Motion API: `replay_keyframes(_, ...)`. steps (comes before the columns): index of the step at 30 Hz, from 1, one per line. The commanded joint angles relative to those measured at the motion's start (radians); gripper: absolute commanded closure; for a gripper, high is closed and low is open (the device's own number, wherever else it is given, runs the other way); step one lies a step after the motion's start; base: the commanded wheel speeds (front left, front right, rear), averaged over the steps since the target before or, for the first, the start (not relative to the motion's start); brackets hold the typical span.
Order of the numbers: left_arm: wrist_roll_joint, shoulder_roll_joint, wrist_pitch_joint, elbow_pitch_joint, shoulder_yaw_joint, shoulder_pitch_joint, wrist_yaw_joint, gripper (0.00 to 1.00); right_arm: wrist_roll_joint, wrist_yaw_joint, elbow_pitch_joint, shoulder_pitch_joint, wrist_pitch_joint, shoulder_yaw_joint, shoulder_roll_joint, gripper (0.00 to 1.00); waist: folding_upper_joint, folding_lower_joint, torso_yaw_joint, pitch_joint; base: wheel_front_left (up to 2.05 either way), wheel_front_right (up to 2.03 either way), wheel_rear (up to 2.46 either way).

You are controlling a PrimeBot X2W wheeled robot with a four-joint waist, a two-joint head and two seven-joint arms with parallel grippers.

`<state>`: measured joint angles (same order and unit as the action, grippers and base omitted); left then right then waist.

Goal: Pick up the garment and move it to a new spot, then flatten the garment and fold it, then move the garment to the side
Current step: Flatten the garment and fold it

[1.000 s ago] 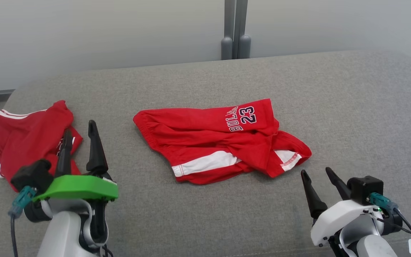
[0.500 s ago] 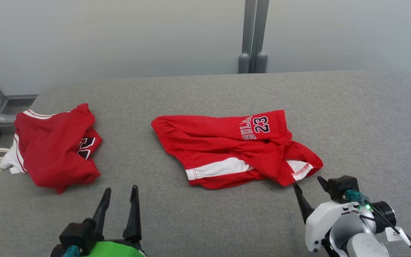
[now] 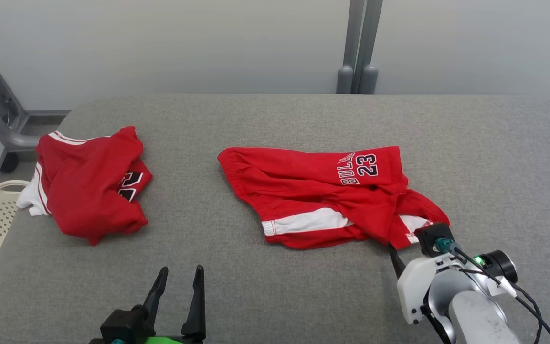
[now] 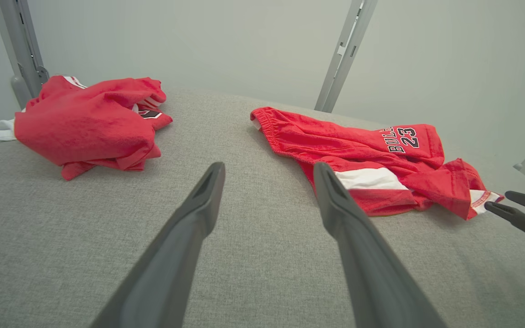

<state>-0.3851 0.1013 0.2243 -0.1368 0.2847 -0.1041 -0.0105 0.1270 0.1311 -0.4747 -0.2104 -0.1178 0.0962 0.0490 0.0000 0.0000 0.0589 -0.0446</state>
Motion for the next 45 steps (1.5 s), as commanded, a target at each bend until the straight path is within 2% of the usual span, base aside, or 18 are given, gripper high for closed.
replay_keyframes(1, 0.004, -0.002, 0.004, -0.004, 0.003, 0.018, -0.004, 0.0, -0.004, -0.001, -0.035, -0.038, 0.022, -0.005, 0.002, 0.0, 0.0, 0.0, 0.016, 0.018, 0.0, 0.0, 0.0)
replay_keyframes(6, 0.005, -0.003, -0.001, -0.011, 0.014, 0.036, -0.001, 0.0, -0.041, -0.001, -0.122, -0.097, 0.055, 0.017, 0.003, 0.0, 0.0, 0.0, 0.034, 0.042, 0.0, 0.0, 0.0)
replay_keyframes(10, 0.002, -0.004, -0.002, -0.015, 0.021, 0.047, 0.001, 0.0, -0.061, -0.001, -0.174, -0.131, 0.073, 0.024, 0.003, 0.19, 0.0, 0.0, 0.048, 0.058, 0.0, 0.0, 0.0)
replay_keyframes(12, 0.001, -0.005, 0.001, -0.018, 0.022, 0.051, 0.0, 0.0, -0.067, -0.001, -0.195, -0.142, 0.085, 0.027, 0.003, 0.53, 0.0, 0.0, 0.052, 0.061, 0.0, 0.0, 0.0)
replay_keyframes(13, 0.001, -0.004, 0.002, -0.02, 0.023, 0.052, -0.001, 0.0, -0.07, -0.001, -0.203, -0.148, 0.091, 0.029, 0.002, 0.65, 0.0, 0.0, 0.054, 0.062, 0.0, 0.0, 0.0)
replay_keyframes(14, 0.001, -0.003, 0.003, -0.022, 0.022, 0.054, -0.002, 0.0, -0.075, -0.001, -0.21, -0.152, 0.096, 0.031, 0.003, 0.86, 0.0, 0.0, 0.056, 0.063, 0.0, 0.0, 0.0)
replay_keyframes(15, -0.002, -0.003, 0.004, -0.024, 0.021, 0.055, -0.003, 0.0, -0.077, -0.001, -0.217, -0.158, 0.103, 0.035, 0.003, 1.0, 0.0, 0.0, 0.056, 0.064, 0.0, 0.0, 0.0)
replay_keyframes(22, -0.006, 0.0, 0.008, -0.033, 0.022, 0.061, -0.008, 0.0, -0.101, -0.001, -0.2, -0.191, 0.151, 0.027, 0.003, 1.0, 0.0, 0.0, 0.05, 0.06, 0.0, 0.0, 0.0)
replay_keyframes(30, -0.006, 0.005, 0.007, -0.028, 0.031, 0.066, -0.005, 0.0, -0.035, -0.001, -0.157, -0.261, 0.142, -0.094, 0.005, 1.0, 0.0, 0.0, 0.045, 0.069, 0.0, 0.0, 0.0)
replay_keyframes(42, 0.015, 0.014, -0.009, -0.011, 0.063, 0.109, 0.004, 0.0, 0.054, -0.001, -0.293, -0.415, 0.147, -0.297, 0.061, 1.0, 0.0, 0.0, 0.124, 0.136, 0.0, 0.0, 0.0)
replay_keyframes(43, 0.017, 0.016, -0.01, -0.009, 0.064, 0.11, 0.003, 0.0, 0.065, -0.001, -0.31, -0.426, 0.151, -0.312, 0.067, 0.67, 0.0, 0.0, 0.132, 0.142, 0.0, 0.0, 0.0)
replay_keyframes(44, 0.017, 0.017, -0.011, -0.007, 0.066, 0.112, 0.002, 0.0, 0.072, -0.001, -0.324, -0.437, 0.158, -0.326, 0.069, 0.0, 0.0, 0.0, 0.139, 0.148, 0.0, 0.0, 0.0)
replay_keyframes(45, 0.018, 0.017, -0.012, -0.004, 0.068, 0.113, 0.002, 0.0, 0.082, -0.001, -0.337, -0.45, 0.165, -0.34, 0.072, 0.0, 0.0, 0.0, 0.145, 0.155, 0.0, 0.0, 0.0)
